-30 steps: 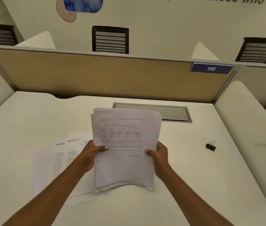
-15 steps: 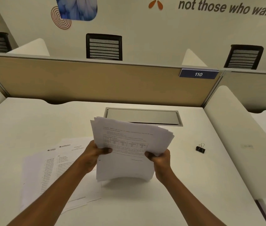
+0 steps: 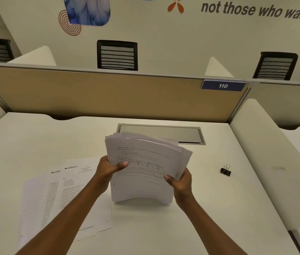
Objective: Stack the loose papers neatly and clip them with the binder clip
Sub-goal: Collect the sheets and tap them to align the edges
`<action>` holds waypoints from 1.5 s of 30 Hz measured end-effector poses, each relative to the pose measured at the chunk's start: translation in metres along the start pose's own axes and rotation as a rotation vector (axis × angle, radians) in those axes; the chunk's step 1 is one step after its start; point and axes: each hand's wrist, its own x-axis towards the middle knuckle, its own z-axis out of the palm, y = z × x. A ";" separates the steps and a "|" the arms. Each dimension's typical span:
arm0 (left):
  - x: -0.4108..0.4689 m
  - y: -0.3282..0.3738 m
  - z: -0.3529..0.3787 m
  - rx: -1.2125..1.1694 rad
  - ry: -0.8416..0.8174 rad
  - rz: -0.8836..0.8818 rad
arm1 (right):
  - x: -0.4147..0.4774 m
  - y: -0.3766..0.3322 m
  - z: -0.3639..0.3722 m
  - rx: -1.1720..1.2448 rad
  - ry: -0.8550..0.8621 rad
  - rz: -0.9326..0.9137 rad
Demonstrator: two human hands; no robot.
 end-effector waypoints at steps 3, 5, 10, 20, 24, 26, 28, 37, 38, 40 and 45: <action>0.001 0.008 0.001 -0.017 0.045 0.044 | 0.005 -0.004 0.003 0.018 -0.023 -0.016; 0.001 0.014 0.003 -0.042 0.070 0.088 | 0.007 -0.004 0.005 0.025 -0.028 -0.021; 0.003 0.023 0.010 -0.069 0.150 0.151 | 0.008 -0.003 0.009 0.018 -0.029 -0.034; -0.003 -0.003 0.017 -0.055 0.223 0.046 | -0.003 0.026 0.013 -0.013 0.063 0.028; -0.002 -0.003 0.018 -0.057 0.220 0.046 | -0.003 0.025 0.014 -0.022 0.082 0.002; -0.002 -0.004 0.019 -0.071 0.230 0.054 | -0.002 0.024 0.014 -0.029 0.098 -0.027; -0.003 -0.004 0.021 -0.081 0.227 0.071 | -0.002 0.024 0.013 -0.038 0.108 -0.051; -0.004 -0.016 0.017 -0.051 0.112 -0.016 | -0.005 0.031 0.007 -0.035 0.024 0.041; -0.005 -0.019 0.017 -0.046 0.109 -0.026 | -0.003 0.032 0.008 -0.030 0.028 0.048; -0.006 -0.026 0.019 -0.048 0.143 -0.042 | -0.001 0.035 0.010 -0.023 0.058 0.054; -0.007 -0.029 0.024 -0.055 0.250 -0.045 | 0.003 0.034 0.013 -0.017 0.130 0.039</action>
